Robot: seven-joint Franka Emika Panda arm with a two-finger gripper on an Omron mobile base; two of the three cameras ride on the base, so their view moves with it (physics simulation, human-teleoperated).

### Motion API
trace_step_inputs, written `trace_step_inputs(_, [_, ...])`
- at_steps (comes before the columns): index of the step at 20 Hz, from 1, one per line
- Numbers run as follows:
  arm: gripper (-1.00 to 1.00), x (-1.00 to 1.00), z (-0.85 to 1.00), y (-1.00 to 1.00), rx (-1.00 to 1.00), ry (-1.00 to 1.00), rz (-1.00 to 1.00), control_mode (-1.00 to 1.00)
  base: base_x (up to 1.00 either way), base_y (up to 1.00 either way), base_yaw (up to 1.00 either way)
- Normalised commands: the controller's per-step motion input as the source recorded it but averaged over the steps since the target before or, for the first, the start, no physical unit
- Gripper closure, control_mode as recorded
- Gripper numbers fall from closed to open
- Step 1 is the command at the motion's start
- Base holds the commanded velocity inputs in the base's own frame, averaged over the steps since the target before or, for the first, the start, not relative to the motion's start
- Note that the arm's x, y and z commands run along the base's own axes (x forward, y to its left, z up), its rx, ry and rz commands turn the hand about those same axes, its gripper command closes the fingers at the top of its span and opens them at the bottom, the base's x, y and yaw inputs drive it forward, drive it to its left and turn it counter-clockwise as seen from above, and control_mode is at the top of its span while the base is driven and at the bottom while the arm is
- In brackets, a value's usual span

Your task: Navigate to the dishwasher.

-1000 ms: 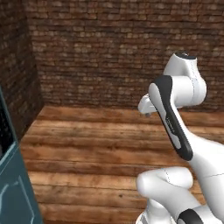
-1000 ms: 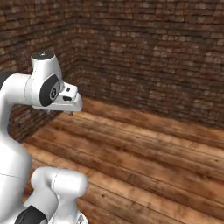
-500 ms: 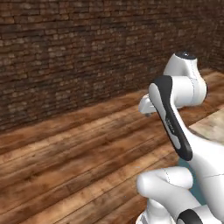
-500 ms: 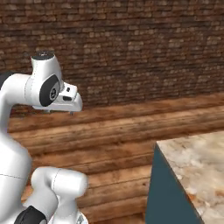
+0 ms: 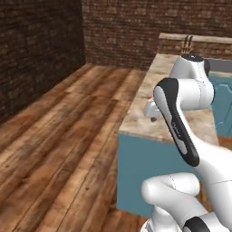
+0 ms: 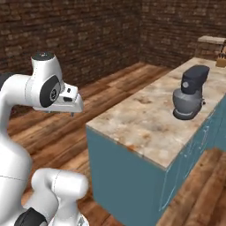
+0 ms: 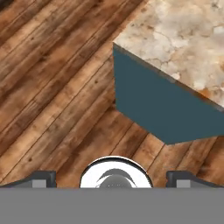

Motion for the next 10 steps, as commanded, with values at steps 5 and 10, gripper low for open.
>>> trace_step_inputs(5, [-1.00, 0.00, 0.00, 0.00, 0.00, 0.00, 0.00, 1.00, 0.00, 0.00, -1.00])
trace_step_inputs(10, [-1.00, 0.00, 0.00, 0.00, 0.00, 0.00, 0.00, 1.00, 0.00, 0.00, -1.00])
